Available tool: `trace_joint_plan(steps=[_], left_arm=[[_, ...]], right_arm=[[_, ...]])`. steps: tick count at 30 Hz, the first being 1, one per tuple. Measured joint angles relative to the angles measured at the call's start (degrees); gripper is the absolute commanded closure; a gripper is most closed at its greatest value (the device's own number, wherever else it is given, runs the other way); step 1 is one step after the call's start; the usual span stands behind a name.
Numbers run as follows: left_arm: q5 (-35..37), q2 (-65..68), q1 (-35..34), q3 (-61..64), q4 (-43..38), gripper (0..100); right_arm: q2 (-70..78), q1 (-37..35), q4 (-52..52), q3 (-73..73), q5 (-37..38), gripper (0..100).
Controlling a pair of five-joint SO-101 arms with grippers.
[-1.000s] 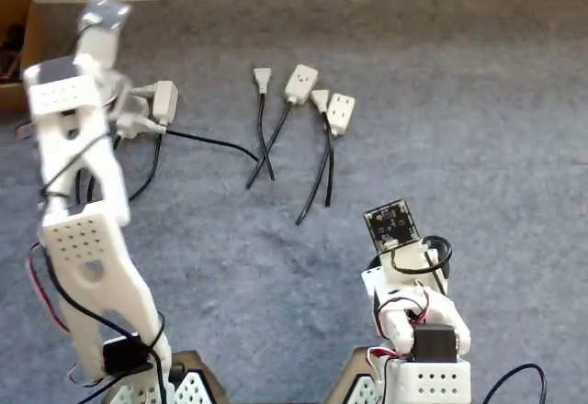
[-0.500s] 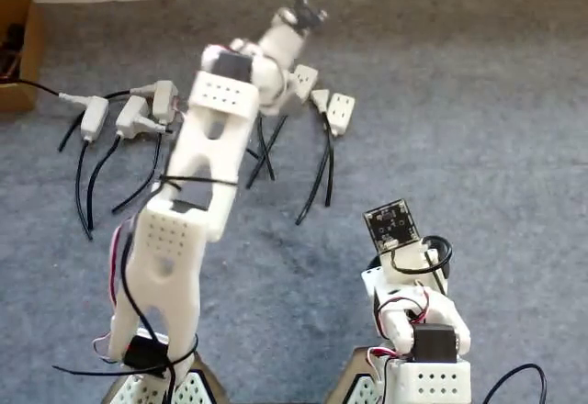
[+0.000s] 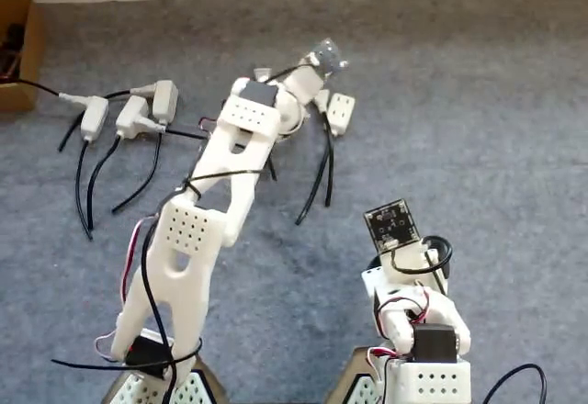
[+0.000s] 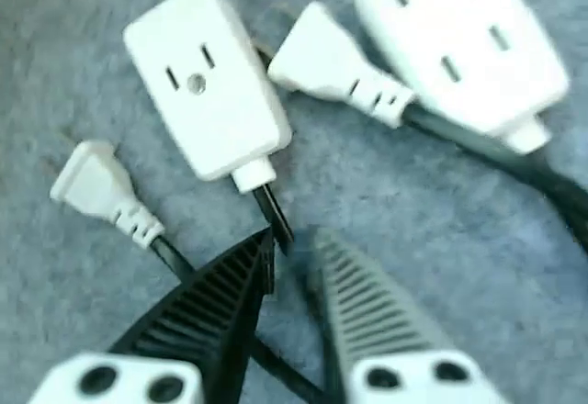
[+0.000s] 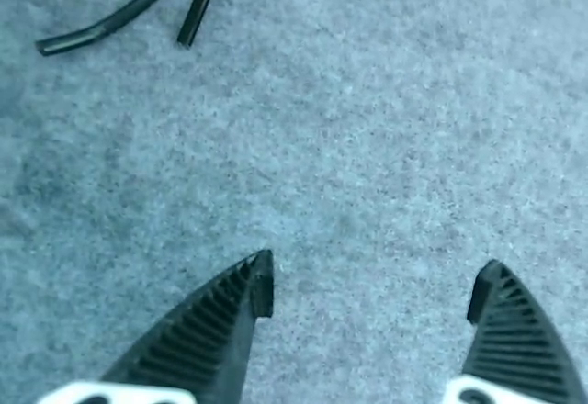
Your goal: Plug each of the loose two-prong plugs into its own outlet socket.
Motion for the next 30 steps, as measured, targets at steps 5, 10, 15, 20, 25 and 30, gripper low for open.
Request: trace_joint_plan(steps=[5, 10, 15, 20, 25, 30], left_arm=[[-0.97, 0.0, -0.44, -2.81, 4.31, 100], [-1.14, -1.58, -1.05, -15.03, 15.65, 100], [-1.14, -8.7, -0.97, -27.87, 29.89, 100], [-1.14, -16.53, -2.73, -25.76, 37.45, 100], [-0.62, -28.84, -5.71, -7.74, 38.15, 100], [0.53, -49.23, -2.64, 20.22, 38.24, 100]], right_arm=[[0.0, 0.0, 0.0, 0.0, 0.0, 66.6], [0.0, 0.0, 0.0, 0.0, 0.0, 66.6], [0.0, 0.0, 0.0, 0.0, 0.0, 66.6], [0.0, 0.0, -0.18, 0.0, 0.0, 66.6], [0.0, 0.09, -0.53, 0.0, 0.0, 66.6], [0.0, 0.09, -0.53, 0.0, 0.0, 66.6]])
